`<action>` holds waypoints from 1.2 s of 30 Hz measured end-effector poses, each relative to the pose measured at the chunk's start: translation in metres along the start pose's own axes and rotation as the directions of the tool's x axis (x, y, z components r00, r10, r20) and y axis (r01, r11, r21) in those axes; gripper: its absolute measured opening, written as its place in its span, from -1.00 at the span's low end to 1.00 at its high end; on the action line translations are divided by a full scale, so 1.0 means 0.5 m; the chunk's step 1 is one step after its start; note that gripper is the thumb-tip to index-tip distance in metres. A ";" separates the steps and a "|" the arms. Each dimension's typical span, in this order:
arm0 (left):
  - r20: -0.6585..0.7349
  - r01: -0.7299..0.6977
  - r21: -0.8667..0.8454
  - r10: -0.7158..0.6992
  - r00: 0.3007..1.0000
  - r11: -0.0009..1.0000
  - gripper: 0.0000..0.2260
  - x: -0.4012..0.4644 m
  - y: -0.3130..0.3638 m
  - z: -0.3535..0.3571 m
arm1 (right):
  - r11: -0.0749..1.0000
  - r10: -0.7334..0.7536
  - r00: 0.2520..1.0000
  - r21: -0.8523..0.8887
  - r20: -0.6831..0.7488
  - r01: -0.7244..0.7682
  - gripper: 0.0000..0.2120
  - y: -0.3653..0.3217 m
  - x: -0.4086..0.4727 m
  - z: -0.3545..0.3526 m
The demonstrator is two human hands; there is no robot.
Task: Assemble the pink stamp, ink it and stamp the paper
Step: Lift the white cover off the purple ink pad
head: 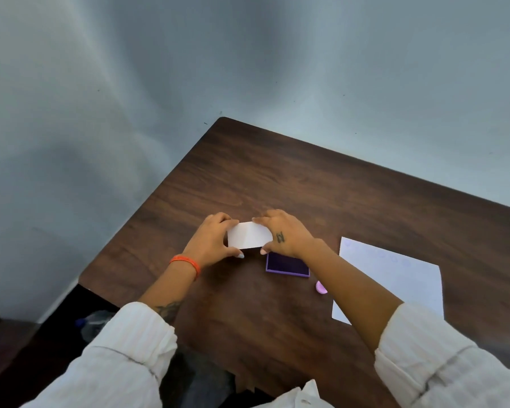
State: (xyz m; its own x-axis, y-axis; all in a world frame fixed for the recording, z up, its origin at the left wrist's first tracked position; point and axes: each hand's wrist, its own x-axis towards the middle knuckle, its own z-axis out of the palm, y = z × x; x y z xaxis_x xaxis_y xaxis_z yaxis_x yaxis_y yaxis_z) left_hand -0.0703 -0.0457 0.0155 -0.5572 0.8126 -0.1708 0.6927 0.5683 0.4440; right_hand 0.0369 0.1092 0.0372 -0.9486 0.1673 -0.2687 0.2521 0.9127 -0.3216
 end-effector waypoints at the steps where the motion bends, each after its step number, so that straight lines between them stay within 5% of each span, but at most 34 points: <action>1: -0.004 0.012 -0.004 -0.012 1.000 1.000 -0.27 -0.005 -0.012 0.001 | 1.000 -0.011 1.000 -0.007 0.013 0.011 -0.26 -0.007 0.011 0.006; 24: -0.025 0.047 0.049 -0.046 0.999 0.998 -0.20 -0.021 -0.075 0.037 | 0.986 -0.037 0.998 0.165 0.056 0.027 -0.27 0.009 0.046 0.091; 29: -0.162 -0.080 -0.022 0.076 0.984 0.997 -0.29 -0.010 0.004 0.032 | 0.845 0.208 0.940 0.534 -0.269 -0.034 -0.45 0.049 -0.029 0.037; 36: -0.089 -0.291 -0.180 0.279 0.956 0.940 -0.38 -0.025 0.157 0.096 | 0.677 0.516 0.802 0.717 -0.301 -0.166 -0.60 0.112 -0.197 0.033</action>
State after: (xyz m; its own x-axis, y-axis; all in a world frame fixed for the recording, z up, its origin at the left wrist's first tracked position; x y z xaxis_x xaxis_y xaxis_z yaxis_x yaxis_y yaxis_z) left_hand 0.0130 -0.0052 0.0102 -0.3802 0.9241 0.0390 0.7304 0.2741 0.6256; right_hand 0.1475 0.1379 0.0304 -0.6883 0.7174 -0.1077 0.4656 0.3230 -0.8239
